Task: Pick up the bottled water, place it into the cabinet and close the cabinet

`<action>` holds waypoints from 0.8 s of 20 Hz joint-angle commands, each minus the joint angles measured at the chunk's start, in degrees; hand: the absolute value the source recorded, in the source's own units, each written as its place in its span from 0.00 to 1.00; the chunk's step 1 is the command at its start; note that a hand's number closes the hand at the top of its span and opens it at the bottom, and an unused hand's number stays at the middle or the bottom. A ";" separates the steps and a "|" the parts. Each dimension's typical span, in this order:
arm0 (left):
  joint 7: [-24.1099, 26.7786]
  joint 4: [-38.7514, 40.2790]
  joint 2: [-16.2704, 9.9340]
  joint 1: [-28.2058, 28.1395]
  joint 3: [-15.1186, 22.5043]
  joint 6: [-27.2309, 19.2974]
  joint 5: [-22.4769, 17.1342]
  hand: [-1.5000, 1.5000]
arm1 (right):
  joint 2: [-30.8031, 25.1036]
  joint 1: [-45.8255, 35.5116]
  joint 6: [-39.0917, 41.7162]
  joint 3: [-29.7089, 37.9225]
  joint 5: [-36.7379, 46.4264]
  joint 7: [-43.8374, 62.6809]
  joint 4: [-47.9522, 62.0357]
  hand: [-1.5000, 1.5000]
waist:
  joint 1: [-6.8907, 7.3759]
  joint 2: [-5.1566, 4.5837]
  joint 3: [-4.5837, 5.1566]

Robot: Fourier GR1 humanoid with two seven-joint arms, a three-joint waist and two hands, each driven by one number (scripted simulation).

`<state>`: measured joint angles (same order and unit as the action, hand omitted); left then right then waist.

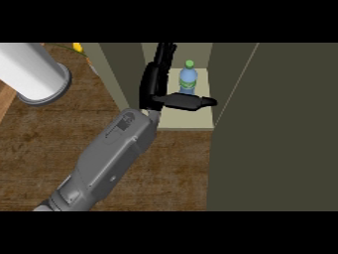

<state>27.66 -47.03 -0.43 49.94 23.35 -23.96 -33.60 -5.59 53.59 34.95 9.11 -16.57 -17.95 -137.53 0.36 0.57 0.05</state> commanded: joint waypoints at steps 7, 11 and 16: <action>-3.52 -25.55 -4.77 -20.89 7.38 -0.35 2.36 0.00 | -0.34 -0.51 -2.76 -0.18 -2.49 4.92 -8.72 0.00 | 0.72 -0.07 0.01; -6.11 -33.60 -4.47 -26.58 10.15 -3.46 3.58 0.00 | 0.03 -0.99 -2.62 -4.74 1.03 7.05 -10.05 0.00 | 0.30 -0.18 0.00; -6.49 -44.28 -8.73 -35.26 13.08 -4.54 4.84 0.00 | -6.12 -0.89 3.44 -8.02 3.64 8.77 -7.80 1.00 | 1.11 -0.07 0.02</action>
<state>21.90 -83.78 -7.26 20.42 34.27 -26.72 -29.87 -8.57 51.56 36.23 2.77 -15.38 -13.63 -137.87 1.05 0.44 0.06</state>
